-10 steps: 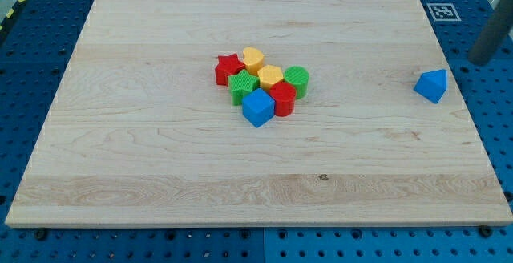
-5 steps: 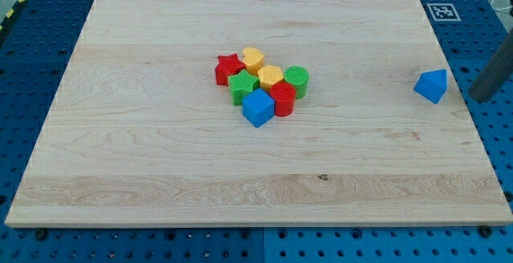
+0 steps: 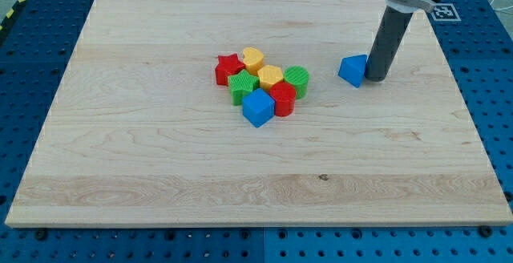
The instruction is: Push the blue triangle to green circle
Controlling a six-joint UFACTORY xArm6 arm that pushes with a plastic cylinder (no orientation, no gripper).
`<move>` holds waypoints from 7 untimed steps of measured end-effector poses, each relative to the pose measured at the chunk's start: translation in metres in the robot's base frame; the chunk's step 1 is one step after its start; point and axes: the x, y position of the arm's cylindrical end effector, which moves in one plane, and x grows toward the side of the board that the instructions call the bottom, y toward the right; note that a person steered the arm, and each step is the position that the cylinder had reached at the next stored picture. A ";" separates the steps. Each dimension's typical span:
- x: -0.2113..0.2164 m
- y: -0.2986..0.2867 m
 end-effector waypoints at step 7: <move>-0.003 -0.074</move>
